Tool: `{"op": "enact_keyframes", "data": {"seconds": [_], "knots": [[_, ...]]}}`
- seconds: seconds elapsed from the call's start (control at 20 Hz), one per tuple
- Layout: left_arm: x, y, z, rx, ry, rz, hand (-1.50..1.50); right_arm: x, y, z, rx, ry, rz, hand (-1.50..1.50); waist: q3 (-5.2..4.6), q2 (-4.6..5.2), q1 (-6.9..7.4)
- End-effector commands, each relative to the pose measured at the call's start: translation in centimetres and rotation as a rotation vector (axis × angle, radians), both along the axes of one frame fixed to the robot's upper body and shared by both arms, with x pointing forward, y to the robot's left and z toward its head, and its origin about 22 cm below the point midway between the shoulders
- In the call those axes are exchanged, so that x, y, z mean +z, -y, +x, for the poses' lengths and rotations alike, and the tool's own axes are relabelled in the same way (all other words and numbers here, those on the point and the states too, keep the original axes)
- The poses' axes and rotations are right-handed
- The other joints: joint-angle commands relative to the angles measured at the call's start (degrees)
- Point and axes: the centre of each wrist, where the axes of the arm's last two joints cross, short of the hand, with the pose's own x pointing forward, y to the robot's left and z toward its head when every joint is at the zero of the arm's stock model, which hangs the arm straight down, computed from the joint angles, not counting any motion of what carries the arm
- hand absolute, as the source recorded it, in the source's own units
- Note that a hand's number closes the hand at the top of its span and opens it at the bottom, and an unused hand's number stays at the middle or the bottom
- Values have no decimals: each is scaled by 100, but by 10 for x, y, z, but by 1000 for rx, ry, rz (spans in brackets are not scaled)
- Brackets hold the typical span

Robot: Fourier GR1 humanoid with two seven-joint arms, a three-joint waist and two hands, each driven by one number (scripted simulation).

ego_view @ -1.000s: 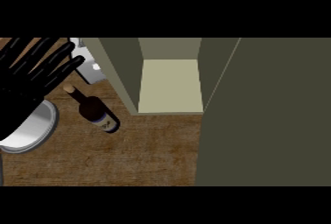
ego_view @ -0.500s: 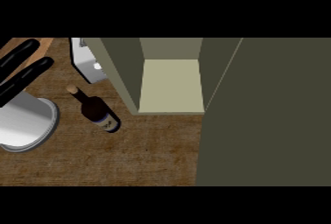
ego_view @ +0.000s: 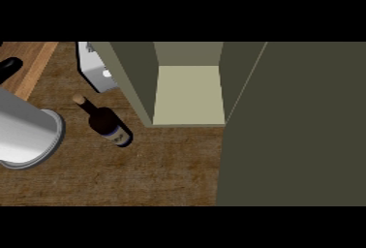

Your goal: Pick up the wine, place it into the cabinet and close the cabinet

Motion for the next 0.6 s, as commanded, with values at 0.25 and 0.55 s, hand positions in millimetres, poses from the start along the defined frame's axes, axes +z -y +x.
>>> {"op": "enact_keyframes", "data": {"seconds": [0.25,0.55], "knots": [[-9,-19,6,62,-7,0,-150,35,8,-38,-2,65,8,-150,0,9,-33],[-8,-33,14,122,-1,35,-150,41,12,-45,7,54,5,-150,0,5,-45]]}}
